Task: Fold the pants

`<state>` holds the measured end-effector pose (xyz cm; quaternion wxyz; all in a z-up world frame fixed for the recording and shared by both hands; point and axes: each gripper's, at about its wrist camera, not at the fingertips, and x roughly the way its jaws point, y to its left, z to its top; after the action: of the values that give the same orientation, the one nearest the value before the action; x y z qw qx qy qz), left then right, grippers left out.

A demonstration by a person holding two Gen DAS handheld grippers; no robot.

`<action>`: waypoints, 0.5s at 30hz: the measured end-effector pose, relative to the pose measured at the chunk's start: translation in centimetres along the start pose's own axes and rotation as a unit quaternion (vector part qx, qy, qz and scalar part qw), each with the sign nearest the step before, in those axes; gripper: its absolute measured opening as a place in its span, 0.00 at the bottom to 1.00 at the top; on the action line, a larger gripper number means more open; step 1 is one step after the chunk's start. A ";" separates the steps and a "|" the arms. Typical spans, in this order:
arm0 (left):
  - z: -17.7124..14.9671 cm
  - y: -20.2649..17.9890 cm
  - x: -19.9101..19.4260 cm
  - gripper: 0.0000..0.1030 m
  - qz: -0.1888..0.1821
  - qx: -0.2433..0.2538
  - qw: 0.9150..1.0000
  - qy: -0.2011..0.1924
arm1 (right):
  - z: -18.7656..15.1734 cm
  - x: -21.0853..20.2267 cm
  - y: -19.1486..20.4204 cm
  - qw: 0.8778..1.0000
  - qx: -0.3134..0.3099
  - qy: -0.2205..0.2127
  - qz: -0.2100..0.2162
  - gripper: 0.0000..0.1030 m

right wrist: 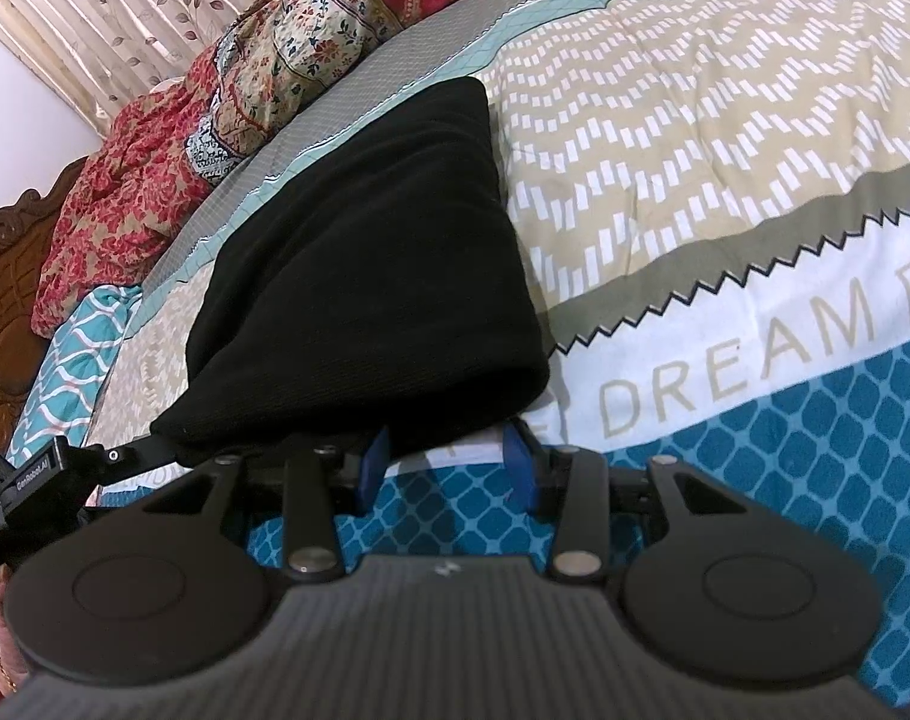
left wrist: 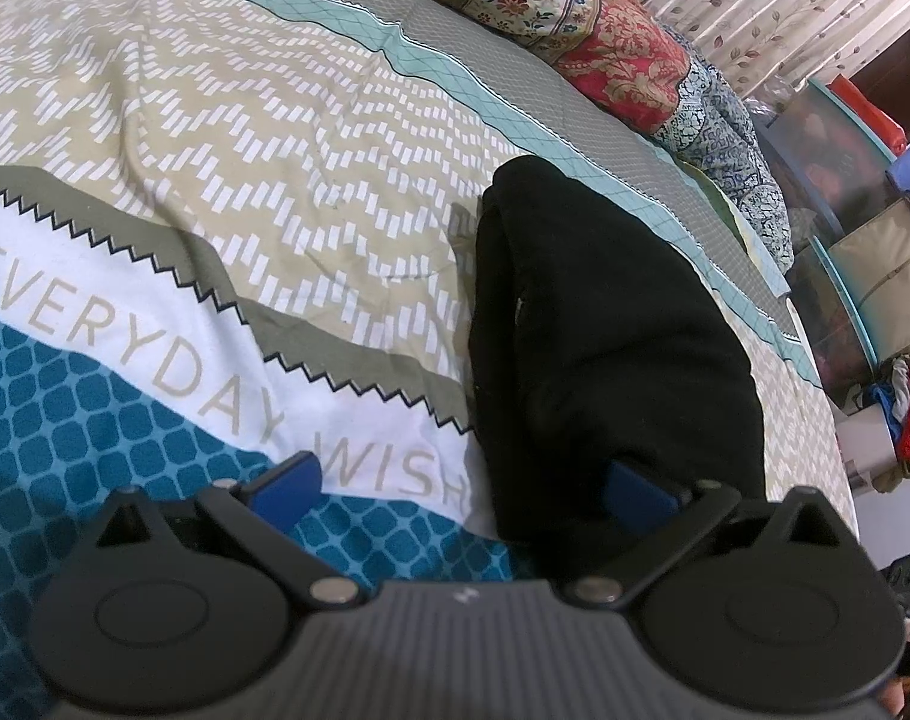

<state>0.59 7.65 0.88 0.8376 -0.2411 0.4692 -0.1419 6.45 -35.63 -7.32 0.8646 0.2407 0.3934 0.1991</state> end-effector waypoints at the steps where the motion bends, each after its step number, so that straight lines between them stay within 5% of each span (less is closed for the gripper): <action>1: 0.0 0.0 0.0 1.00 -0.002 0.000 1.000 0.000 | -0.1 0.0 0.1 1.000 0.001 0.000 0.000 0.44; 7: 1.3 1.6 -2.1 1.00 -0.032 -0.037 0.999 -0.021 | -0.1 -1.2 0.3 1.000 -0.015 -0.005 0.000 0.45; 15: 4.7 1.6 -2.2 1.00 -0.067 -0.051 0.996 -0.034 | 1.7 -5.2 -0.1 0.996 -0.027 -0.068 0.046 0.58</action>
<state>3.51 11.30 3.68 0.8283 -0.3193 0.4297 -0.1654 4.63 -38.89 -3.37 0.8858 0.2481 0.3164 0.2319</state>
